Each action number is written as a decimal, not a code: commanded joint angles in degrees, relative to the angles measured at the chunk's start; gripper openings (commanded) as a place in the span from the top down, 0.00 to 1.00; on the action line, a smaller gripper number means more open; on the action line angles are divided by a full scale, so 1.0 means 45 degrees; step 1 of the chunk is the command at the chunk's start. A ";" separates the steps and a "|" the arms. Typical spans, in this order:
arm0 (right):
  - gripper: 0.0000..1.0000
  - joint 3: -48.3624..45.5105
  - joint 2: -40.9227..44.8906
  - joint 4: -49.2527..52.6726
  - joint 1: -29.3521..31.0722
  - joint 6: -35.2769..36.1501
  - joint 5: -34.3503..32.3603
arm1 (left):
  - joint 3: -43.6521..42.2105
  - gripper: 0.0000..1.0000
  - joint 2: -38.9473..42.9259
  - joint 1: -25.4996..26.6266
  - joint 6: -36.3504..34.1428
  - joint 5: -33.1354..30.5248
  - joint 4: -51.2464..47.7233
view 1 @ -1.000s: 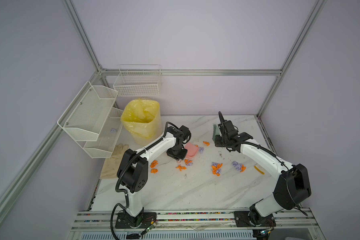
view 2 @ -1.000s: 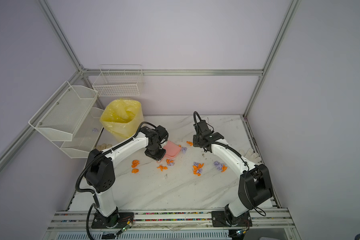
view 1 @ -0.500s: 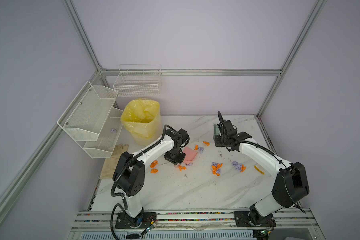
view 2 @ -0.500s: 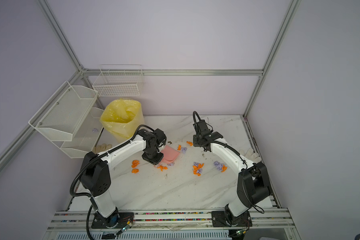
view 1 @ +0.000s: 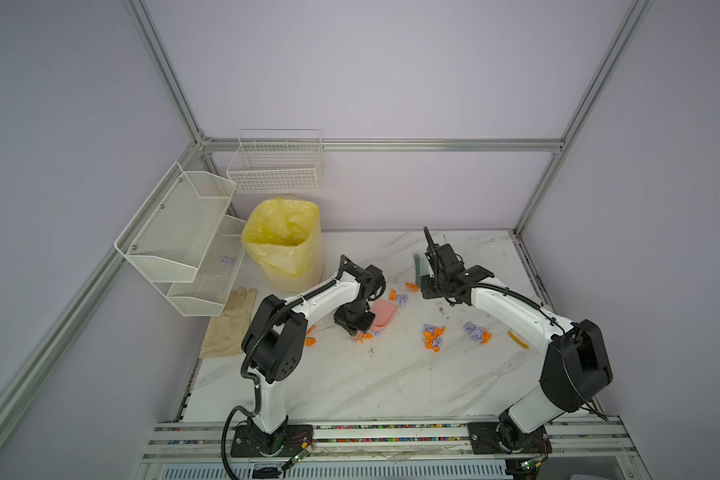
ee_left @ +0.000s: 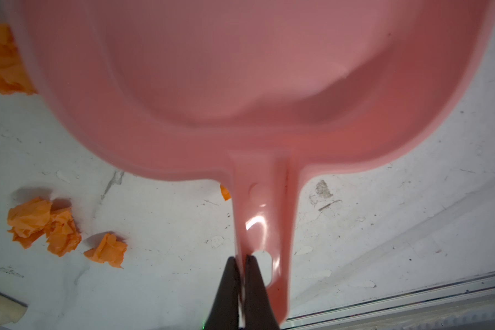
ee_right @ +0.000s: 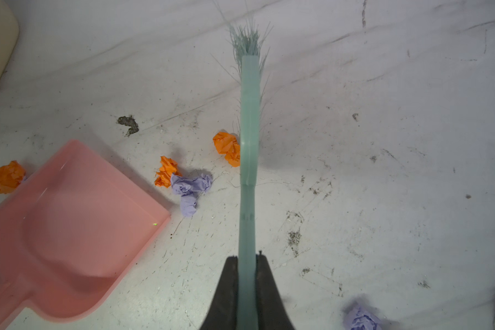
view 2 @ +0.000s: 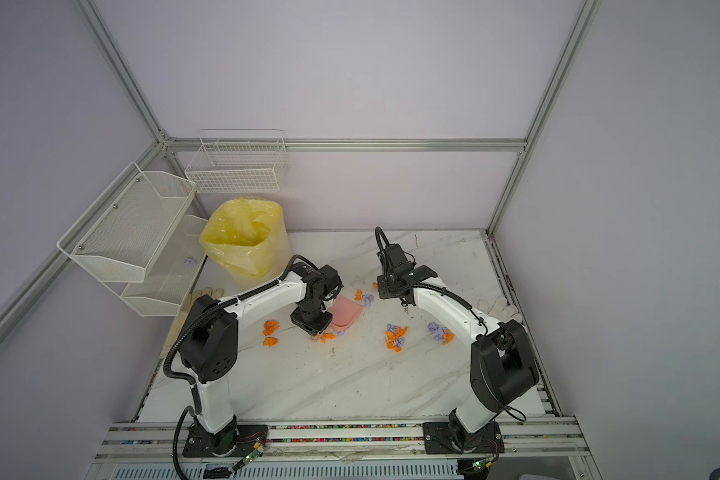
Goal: Sweep away the paper scraps from the table
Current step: 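Lift the pink dustpan with the left gripper while the right brings the brush, then sweep paper scraps into the held dustpan with the brush in the right gripper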
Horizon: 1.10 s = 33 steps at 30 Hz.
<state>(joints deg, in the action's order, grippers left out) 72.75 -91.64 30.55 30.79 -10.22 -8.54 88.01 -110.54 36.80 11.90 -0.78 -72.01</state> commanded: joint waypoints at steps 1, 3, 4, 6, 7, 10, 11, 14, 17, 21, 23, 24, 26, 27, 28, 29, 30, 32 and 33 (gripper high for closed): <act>1.00 0.0103 -0.0062 0.0252 0.0318 0.0420 0.0086 | 0.1193 1.00 -0.0040 0.0082 -0.0317 -0.0194 -0.0212; 1.00 0.0009 -0.0011 0.0263 0.0543 0.0539 0.0298 | 0.1272 1.00 -0.0121 0.0111 -0.0320 -0.0140 -0.0205; 1.00 -0.0061 0.0007 0.0225 0.0645 0.0552 0.0449 | 0.1319 1.00 -0.0169 0.0133 -0.0337 -0.0141 -0.0214; 1.00 -0.0123 0.0070 0.0197 0.0824 0.0533 0.0923 | 0.1404 1.00 -0.0271 0.0144 -0.0339 -0.0160 -0.0225; 1.00 -0.0150 0.0138 0.0175 0.0881 0.0503 0.1051 | 0.1465 1.00 -0.0288 0.0158 -0.0327 -0.0178 -0.0276; 1.00 -0.0222 0.0450 0.0191 0.0971 0.0198 0.0794 | 0.1629 1.00 -0.0289 0.0180 -0.0320 -0.0268 -0.0444; 1.00 -0.0227 0.0543 0.0250 0.0971 0.0119 0.0635 | 0.1749 1.00 -0.0284 0.0182 -0.0282 -0.0403 -0.0609; 1.00 -0.0152 0.0863 0.0379 0.0966 -0.0058 0.0390 | 0.2229 1.00 -0.0336 0.0182 -0.0302 -0.0721 -0.1227; 1.00 -0.0007 0.1241 0.0438 0.0971 -0.0180 0.0176 | 0.2927 1.00 -0.0479 0.0202 -0.0321 -0.0965 -0.1949; 1.00 0.0152 0.1569 0.0640 0.0972 -0.0464 -0.0112 | 0.3551 1.00 -0.0759 0.0260 -0.0397 -0.0920 -0.2677; 1.00 0.0160 0.1633 0.0775 0.0986 -0.0427 -0.0411 | 0.3884 1.00 -0.0977 0.0283 -0.0401 -0.1025 -0.2946; 1.00 0.0146 0.1616 0.0848 0.0971 -0.0405 -0.0535 | 0.4101 1.00 -0.1102 0.0290 -0.0372 -0.1042 -0.3082; 1.00 0.0090 0.1504 0.0988 0.0971 -0.0424 -0.0666 | 0.4468 1.00 -0.1326 0.0319 -0.0379 -0.1039 -0.3280; 1.00 0.0045 0.1420 0.1037 0.0971 -0.0472 -0.0667 | 0.4683 1.00 -0.1449 0.0337 -0.0373 -0.1021 -0.3373; 1.00 -0.0028 0.1350 0.1082 0.0974 -0.0511 -0.0645 | 0.4815 1.00 -0.1513 0.0339 -0.0414 -0.1001 -0.3453; 1.00 -0.0119 0.1286 0.1100 0.0975 -0.0532 -0.0573 | 0.4997 1.00 -0.1641 0.0348 -0.0408 -0.1083 -0.3571; 1.00 -0.0200 0.1234 0.1084 0.0974 -0.0556 -0.0547 | 0.5149 1.00 -0.1707 0.0353 -0.0417 -0.1121 -0.3647; 1.00 -0.0377 0.1099 0.1006 0.0974 -0.0515 -0.0522 | 0.5400 1.00 -0.1855 0.0378 -0.0478 -0.1153 -0.3772; 1.00 -0.0414 0.1018 0.0975 0.0971 -0.0446 -0.0462 | 0.5560 1.00 -0.1951 0.0388 -0.0476 -0.1190 -0.3849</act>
<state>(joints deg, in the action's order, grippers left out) 72.03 -86.13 33.76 35.05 -12.08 -9.65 106.41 -119.52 38.09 10.87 -5.26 -86.13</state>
